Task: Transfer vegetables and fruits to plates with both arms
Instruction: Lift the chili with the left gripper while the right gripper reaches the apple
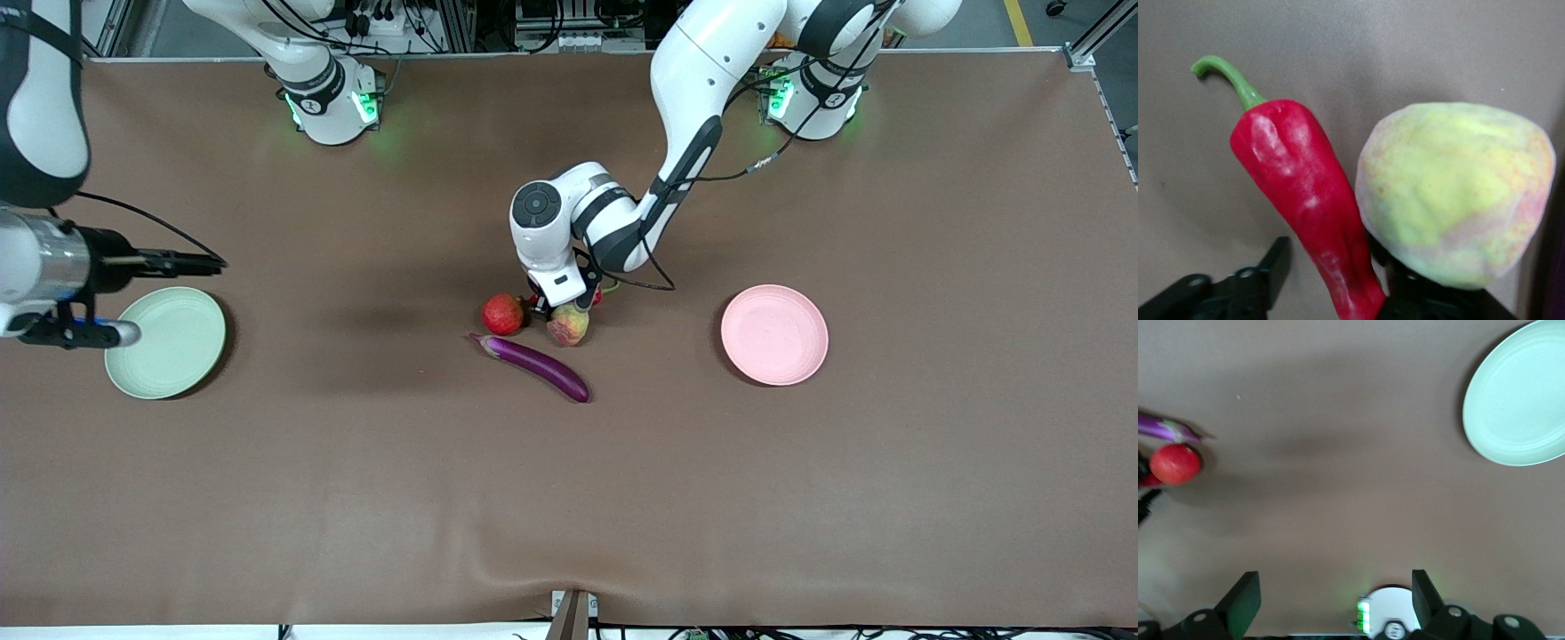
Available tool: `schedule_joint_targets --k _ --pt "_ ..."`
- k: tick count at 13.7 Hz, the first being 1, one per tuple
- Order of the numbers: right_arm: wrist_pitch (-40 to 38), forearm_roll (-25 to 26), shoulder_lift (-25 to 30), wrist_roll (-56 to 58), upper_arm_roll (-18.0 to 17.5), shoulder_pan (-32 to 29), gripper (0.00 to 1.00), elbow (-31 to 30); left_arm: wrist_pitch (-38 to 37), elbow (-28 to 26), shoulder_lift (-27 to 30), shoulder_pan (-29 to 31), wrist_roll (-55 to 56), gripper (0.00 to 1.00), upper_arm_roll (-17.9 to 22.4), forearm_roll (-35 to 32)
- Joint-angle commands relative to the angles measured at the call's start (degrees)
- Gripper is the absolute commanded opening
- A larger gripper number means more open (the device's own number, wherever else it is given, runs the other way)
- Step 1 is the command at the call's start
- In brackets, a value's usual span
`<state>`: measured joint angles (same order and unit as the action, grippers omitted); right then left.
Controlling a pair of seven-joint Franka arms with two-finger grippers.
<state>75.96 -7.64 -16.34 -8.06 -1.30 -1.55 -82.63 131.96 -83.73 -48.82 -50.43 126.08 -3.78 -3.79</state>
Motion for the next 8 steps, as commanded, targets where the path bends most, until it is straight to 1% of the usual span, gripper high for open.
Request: schedule_joint_targets --k 1,3,6,8 --pt "0.06 -4.21 -0.88 -10.79 -0.02 2.68 1.0 0.63 -1.87 1.2 1.96 -1.16 2.23 0.0 0.97 -1.22" --pt "1.72 -9.13 -1.23 -20.37 -0.02 4.53 1.0 -0.86 -7.22 1.37 6.35 -0.9 1.97 0.0 0.62 -0.61" --pt "5.24 -9.76 -1.23 -26.29 -0.02 8.04 1.0 -4.11 -15.04 1.2 14.26 0.15 -0.65 0.0 0.18 -0.34" --pt "8.74 -9.85 -1.23 -29.01 -0.2 10.76 1.0 -6.65 -22.06 1.11 17.0 1.3 -12.29 0.0 0.26 1.23"
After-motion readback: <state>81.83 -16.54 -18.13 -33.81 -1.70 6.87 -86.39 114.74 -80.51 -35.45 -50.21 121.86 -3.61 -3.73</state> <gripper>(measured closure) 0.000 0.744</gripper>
